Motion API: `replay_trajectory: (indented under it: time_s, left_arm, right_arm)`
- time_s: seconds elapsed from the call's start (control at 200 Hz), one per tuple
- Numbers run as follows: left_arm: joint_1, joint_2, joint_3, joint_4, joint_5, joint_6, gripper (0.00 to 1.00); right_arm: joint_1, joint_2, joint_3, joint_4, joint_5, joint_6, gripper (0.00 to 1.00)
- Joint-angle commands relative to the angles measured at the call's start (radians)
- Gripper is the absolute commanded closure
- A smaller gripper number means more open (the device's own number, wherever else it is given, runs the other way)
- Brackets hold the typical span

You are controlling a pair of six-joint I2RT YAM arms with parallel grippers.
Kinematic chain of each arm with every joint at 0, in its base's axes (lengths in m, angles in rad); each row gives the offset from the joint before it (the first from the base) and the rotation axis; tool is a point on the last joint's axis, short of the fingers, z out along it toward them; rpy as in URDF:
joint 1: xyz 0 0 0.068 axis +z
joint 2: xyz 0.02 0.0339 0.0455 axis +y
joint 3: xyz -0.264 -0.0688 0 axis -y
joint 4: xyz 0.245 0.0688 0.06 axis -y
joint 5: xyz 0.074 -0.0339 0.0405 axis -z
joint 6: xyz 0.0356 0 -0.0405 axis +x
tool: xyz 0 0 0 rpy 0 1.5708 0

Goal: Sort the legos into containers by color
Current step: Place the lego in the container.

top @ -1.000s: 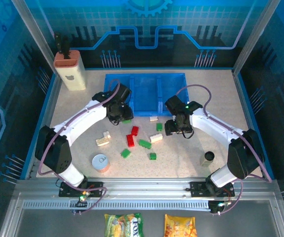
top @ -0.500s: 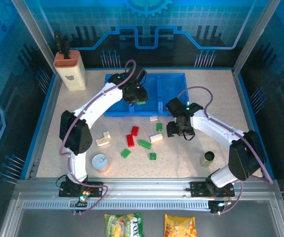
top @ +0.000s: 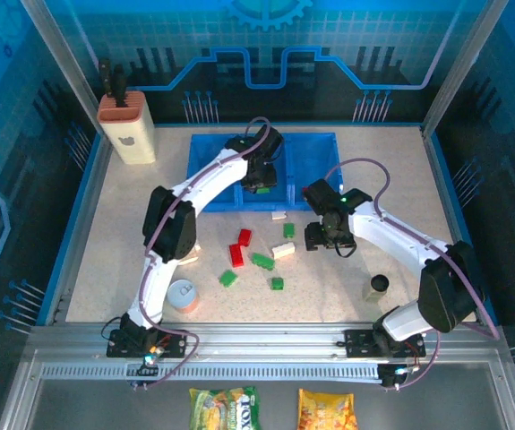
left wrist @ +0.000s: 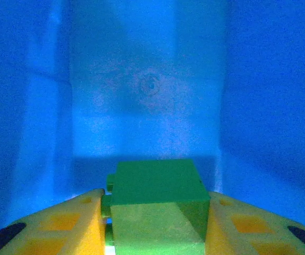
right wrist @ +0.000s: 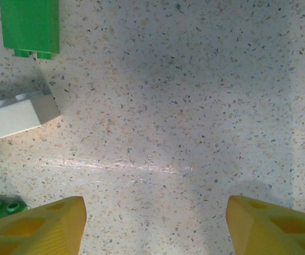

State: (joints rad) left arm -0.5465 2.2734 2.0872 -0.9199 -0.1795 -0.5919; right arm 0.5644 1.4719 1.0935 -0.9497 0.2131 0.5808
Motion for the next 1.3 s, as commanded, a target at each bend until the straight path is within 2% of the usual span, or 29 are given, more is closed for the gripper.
replay_trajectory:
  time_s: [0.0, 0.27, 0.63, 0.95, 1.296]
  left_arm:
    - [-0.004, 0.061, 0.089, -0.029, -0.030, 0.025, 0.57]
    - [-0.005, 0.181, 0.177, -0.065, -0.038, 0.026, 0.56]
    - [-0.005, 0.181, 0.187, -0.069, -0.018, 0.034, 0.48]
    - [-0.005, 0.122, 0.194, -0.088, -0.012, 0.046, 0.47]
    - [-0.004, -0.040, 0.150, -0.110, -0.018, 0.099, 0.47]
  right_arm:
    - [0.015, -0.022, -0.013, -0.025, 0.019, 0.019, 0.29]
    - [0.015, -0.023, -0.016, -0.021, 0.012, 0.019, 0.29]
    - [0.015, -0.021, 0.001, -0.034, 0.016, 0.015, 0.29]
    - [0.024, -0.017, 0.028, -0.047, 0.022, 0.017, 0.29]
    - [0.069, 0.016, 0.067, -0.046, 0.025, 0.040, 0.29]
